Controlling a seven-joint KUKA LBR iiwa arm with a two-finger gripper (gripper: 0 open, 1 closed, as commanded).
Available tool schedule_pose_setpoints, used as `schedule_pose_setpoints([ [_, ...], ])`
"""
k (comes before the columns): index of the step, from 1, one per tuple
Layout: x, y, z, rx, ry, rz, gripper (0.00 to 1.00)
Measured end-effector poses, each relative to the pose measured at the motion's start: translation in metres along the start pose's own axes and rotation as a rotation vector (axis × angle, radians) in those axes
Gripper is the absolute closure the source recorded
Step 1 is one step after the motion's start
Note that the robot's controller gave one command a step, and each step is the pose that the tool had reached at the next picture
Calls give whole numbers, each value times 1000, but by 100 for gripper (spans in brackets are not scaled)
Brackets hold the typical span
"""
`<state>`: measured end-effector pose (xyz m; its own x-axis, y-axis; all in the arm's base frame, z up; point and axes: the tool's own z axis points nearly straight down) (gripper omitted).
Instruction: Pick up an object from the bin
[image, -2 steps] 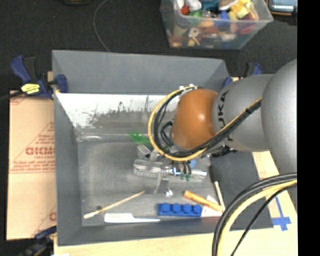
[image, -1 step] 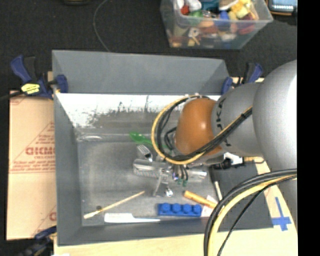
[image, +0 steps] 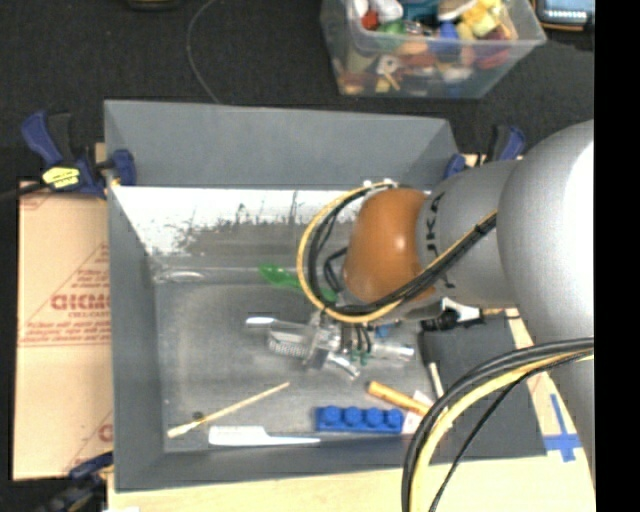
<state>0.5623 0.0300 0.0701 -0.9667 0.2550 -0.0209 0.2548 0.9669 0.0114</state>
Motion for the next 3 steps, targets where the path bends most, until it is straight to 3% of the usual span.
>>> schedule_pose_setpoints([
  [2, 0, 0, -8, -1, -1, 1, 100],
  [3, 2, -1, -45, 2, 9, 1, 100],
])
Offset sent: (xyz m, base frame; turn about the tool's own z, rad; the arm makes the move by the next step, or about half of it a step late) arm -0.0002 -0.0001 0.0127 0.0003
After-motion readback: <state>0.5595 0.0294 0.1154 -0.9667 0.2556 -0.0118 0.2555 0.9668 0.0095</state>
